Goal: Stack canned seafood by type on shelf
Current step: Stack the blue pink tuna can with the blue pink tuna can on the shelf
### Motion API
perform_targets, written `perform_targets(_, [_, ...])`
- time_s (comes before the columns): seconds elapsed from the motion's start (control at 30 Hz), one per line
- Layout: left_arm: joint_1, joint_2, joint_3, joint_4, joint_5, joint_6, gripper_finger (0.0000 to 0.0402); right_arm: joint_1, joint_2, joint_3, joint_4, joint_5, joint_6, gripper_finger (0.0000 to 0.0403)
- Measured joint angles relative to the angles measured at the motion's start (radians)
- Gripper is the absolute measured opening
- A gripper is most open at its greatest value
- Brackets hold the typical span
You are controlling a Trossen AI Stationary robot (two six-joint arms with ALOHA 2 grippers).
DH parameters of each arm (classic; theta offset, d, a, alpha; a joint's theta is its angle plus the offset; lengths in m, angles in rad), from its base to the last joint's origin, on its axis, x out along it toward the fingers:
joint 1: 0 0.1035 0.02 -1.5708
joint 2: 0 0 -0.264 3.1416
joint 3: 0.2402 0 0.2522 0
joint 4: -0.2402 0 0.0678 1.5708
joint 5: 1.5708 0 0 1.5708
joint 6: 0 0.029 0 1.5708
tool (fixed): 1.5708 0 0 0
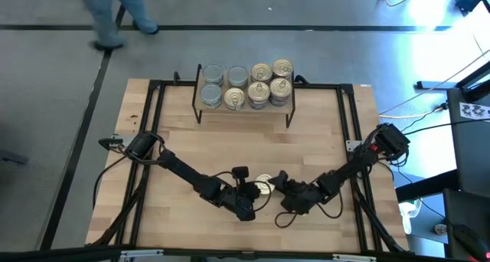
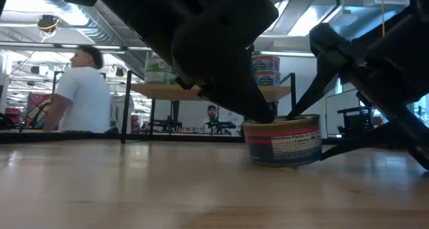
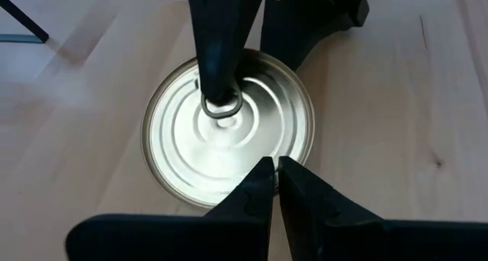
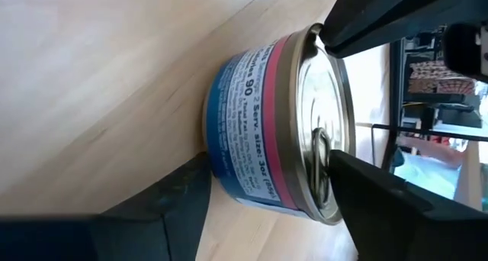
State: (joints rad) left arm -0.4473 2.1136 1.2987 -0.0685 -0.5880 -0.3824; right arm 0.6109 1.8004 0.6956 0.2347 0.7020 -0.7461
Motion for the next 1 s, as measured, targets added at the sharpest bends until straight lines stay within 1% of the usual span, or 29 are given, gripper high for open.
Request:
perform_targets(0.07, [0.0, 0.0, 0.0, 0.0, -0.005, 0.0, 0.002, -0.005, 0.0, 0.0, 0.004, -0.01, 0.0, 0.0252])
perform_targets(0.17, [0.0, 0.0, 0.0, 0.001, -0.006, 0.014, 0.002, -0.012, 0.002, -0.002, 0.024, -0.021, -0.008, 0.0231])
perform_targets(0.47, [0.0, 0.0, 0.0, 0.005, -0.005, 0.016, 0.002, -0.02, 0.002, -0.002, 0.05, -0.028, 0.033, 0.012])
perform_targets(0.57, [0.0, 0.0, 0.0, -0.002, -0.005, 0.015, 0.002, -0.018, 0.002, -0.002, 0.051, -0.035, 0.038, 0.0099])
perform_targets(0.63, [0.0, 0.0, 0.0, -0.003, -0.006, 0.016, 0.002, -0.017, 0.002, -0.002, 0.053, -0.028, 0.087, 0.0098])
perform_targets(0.7, [-0.003, 0.0, 0.0, -0.004, -0.01, 0.015, 0.002, -0.011, -0.008, -0.002, 0.055, 0.004, 0.192, 0.0107])
perform_targets(0.73, [-0.006, 0.0, 0.0, -0.005, -0.021, 0.014, 0.002, -0.004, -0.011, -0.002, 0.055, 0.044, 0.26, 0.0115])
perform_targets(0.83, [-0.013, 0.0, 0.001, -0.006, -0.042, 0.001, 0.002, 0.019, -0.039, -0.006, 0.026, 0.282, 0.417, 0.014])
perform_targets(0.87, [-0.016, -0.004, 0.0, -0.006, -0.044, -0.001, 0.002, 0.023, -0.061, -0.004, 0.02, 0.312, 0.445, 0.0147])
perform_targets(0.93, [-0.016, -0.02, -0.002, -0.02, -0.037, -0.002, 0.002, 0.039, -0.1, -0.002, -0.001, 0.312, 0.484, 0.0155])
perform_targets(1.0, [-0.02, -0.045, -0.004, -0.044, -0.028, -0.004, 0.002, 0.054, -0.142, -0.002, -0.024, 0.262, 0.526, 0.0157])
